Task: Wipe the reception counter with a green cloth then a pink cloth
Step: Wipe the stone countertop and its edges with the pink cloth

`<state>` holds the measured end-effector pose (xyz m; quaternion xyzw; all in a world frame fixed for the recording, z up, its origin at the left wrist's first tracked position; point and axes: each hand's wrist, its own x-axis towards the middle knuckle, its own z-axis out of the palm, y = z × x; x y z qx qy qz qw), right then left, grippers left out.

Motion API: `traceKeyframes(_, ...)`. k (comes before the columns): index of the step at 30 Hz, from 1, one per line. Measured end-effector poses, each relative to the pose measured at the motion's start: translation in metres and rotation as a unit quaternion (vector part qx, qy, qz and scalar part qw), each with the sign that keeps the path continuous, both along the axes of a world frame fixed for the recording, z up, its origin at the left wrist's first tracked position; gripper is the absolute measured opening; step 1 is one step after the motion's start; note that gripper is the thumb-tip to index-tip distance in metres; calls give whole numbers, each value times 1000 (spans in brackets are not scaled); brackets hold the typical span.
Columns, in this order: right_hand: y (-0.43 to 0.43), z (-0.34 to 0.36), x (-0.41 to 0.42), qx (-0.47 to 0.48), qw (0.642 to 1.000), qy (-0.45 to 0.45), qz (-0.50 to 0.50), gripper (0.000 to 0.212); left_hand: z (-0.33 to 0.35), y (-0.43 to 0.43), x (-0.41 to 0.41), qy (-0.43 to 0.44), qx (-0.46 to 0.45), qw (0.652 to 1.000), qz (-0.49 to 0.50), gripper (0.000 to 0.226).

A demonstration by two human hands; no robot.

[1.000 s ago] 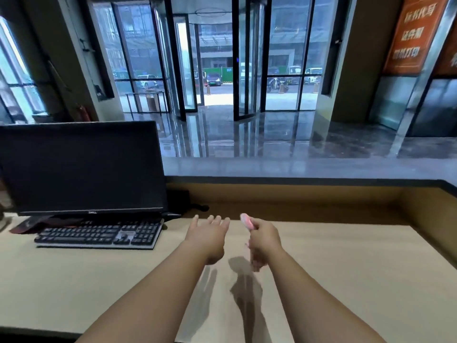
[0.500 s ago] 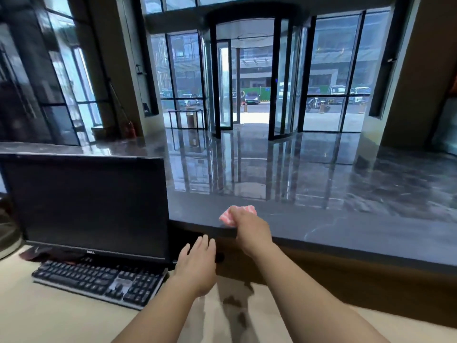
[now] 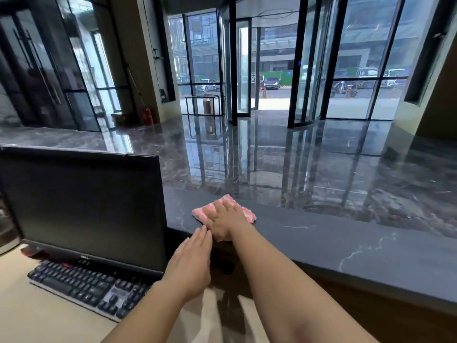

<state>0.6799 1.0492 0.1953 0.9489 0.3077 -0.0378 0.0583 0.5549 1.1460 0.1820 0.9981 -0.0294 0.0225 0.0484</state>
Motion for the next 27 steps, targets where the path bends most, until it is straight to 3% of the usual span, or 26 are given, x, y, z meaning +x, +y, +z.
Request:
traceKeyframes(5,-23,-23,33,26,993,19,-110,56,4,-16,16,5,11,999,-36,67)
traceKeyframes(10,-118,-32,31,38,976,12,-216,56,13,-50,30,20,8,997,-68,69)
traceKeyframes(16,-227,-28,-7,27,944,-1,-328,55,20,-77,34,64,26,994,-90,66)
traceKeyframes(19,-262,-21,-35,42,912,12,-408,53,20,-76,31,61,31,993,-91,62)
traceKeyframes(23,-249,-19,-57,102,855,10,-508,54,17,-60,26,67,24,995,-67,63)
traceKeyframes(25,-212,-18,-63,104,857,-3,-505,55,15,-53,22,74,25,995,-62,64)
traceKeyframes(27,-165,-18,-65,103,882,-2,-461,55,14,-50,17,81,27,994,-67,66)
